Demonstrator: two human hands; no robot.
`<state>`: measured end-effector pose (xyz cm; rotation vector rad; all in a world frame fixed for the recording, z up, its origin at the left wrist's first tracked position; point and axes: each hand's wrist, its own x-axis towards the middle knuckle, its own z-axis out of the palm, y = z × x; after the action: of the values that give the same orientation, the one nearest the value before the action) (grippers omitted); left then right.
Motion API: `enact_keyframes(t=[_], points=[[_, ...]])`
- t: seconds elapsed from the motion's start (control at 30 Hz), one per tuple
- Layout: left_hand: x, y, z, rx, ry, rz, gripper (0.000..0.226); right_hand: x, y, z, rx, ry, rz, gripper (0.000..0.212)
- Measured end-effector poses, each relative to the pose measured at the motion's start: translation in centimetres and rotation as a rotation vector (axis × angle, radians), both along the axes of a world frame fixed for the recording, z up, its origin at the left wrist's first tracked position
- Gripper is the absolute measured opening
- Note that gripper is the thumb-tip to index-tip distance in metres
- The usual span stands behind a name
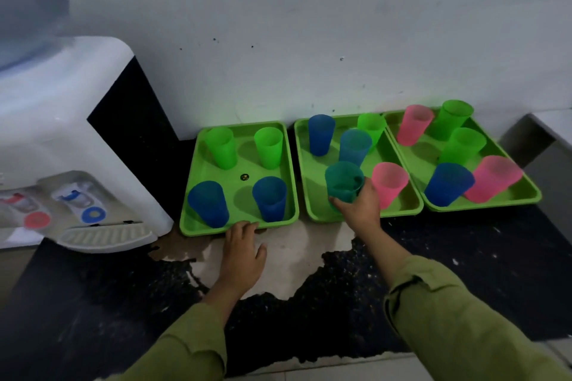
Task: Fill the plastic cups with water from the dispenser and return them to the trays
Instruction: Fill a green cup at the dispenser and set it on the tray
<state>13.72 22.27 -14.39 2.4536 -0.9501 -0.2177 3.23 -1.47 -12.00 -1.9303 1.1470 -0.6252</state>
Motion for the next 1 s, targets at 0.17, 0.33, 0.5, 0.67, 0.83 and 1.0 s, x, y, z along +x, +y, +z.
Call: enact_keyframes(t=[0.17, 0.33, 0.5, 0.67, 0.83, 1.0], points=[[0.2, -0.3, 0.2, -0.005, 0.007, 0.015, 0.046, 0.2, -0.3, -0.9, 0.061, 0.031, 0.002, 0.074], [0.2, -0.6, 0.4, -0.019, 0.030, 0.044, 0.046, 0.4, -0.3, -1.1, 0.089, 0.050, 0.012, 0.076], [0.2, -0.4, 0.3, -0.024, 0.023, 0.043, 0.045, 0.0, 0.5, -0.9, 0.101, 0.033, -0.023, 0.071], [0.1, 0.0, 0.0, -0.054, -0.002, 0.058, 0.042, -0.2, 4.0, 0.0, 0.015, -0.116, -0.210, 0.086], [0.0, 0.4, 0.0, -0.104, -0.010, 0.061, 0.039, 0.4, 9.0, 1.0, -0.285, -0.220, 0.010, 0.070], [0.7, 2.0, 0.2, -0.101, 0.030, 0.057, 0.040, 3.7, 10.5, 1.0, -0.127, -0.014, 0.382, 0.086]])
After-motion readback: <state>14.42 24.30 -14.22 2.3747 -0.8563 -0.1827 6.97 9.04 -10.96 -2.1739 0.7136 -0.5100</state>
